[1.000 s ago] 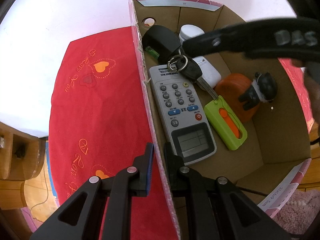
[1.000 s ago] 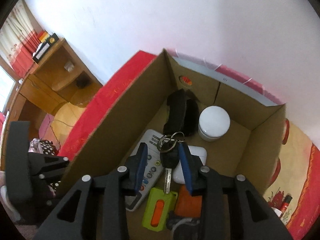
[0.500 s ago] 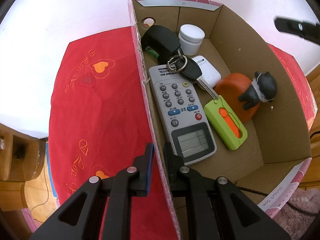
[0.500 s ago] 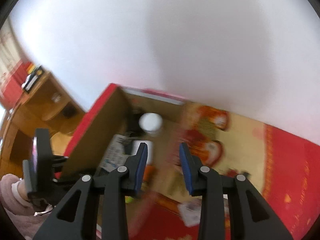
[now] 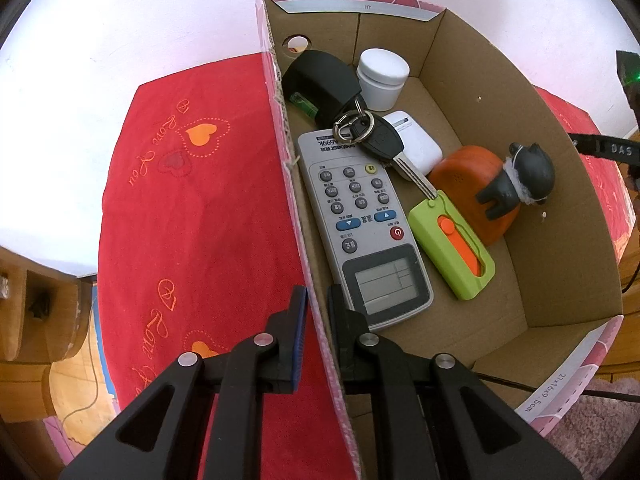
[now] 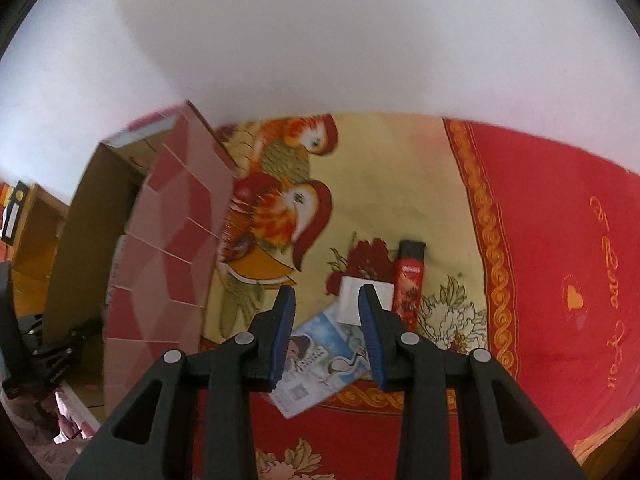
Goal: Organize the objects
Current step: 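Move the right tool back to the white charger plug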
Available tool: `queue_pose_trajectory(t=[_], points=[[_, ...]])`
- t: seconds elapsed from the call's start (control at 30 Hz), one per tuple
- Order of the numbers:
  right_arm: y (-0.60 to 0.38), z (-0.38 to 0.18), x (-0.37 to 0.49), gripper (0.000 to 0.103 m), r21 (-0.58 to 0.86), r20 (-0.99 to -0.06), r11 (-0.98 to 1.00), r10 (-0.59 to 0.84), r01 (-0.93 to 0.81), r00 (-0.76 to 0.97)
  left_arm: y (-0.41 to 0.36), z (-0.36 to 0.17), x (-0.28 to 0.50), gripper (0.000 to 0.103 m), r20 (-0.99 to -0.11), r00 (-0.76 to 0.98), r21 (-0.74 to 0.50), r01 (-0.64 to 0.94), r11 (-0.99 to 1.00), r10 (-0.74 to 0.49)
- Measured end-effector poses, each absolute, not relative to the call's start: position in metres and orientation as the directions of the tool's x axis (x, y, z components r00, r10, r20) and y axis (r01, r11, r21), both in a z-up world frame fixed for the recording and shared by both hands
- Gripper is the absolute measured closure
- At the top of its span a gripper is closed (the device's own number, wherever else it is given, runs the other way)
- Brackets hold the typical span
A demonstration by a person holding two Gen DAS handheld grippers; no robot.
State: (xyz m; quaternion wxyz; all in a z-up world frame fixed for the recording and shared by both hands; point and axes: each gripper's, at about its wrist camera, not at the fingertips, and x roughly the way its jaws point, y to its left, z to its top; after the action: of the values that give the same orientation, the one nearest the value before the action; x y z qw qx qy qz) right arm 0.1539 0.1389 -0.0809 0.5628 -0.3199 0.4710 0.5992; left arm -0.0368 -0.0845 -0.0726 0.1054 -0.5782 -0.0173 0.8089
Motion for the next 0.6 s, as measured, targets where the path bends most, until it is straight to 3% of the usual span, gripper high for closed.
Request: queue_pose_trajectory(t=[0.37,0.6], points=[[0.143,-0.095,0.16,0.071,0.168,-0.929,0.115,0.351,-0.979,-0.118,-0.086,-0.074,-0.038,0.093,-0.931,-0.31,-0.152,-0.148,-0.977,0.192],[0.146,-0.106,0.158,0.064,0.143,-0.937,0.128,0.336,-0.981,-0.093,-0.088,-0.074,-0.038,0.093,-0.931,-0.311,-0.153,-0.147,-0.977,0.193]])
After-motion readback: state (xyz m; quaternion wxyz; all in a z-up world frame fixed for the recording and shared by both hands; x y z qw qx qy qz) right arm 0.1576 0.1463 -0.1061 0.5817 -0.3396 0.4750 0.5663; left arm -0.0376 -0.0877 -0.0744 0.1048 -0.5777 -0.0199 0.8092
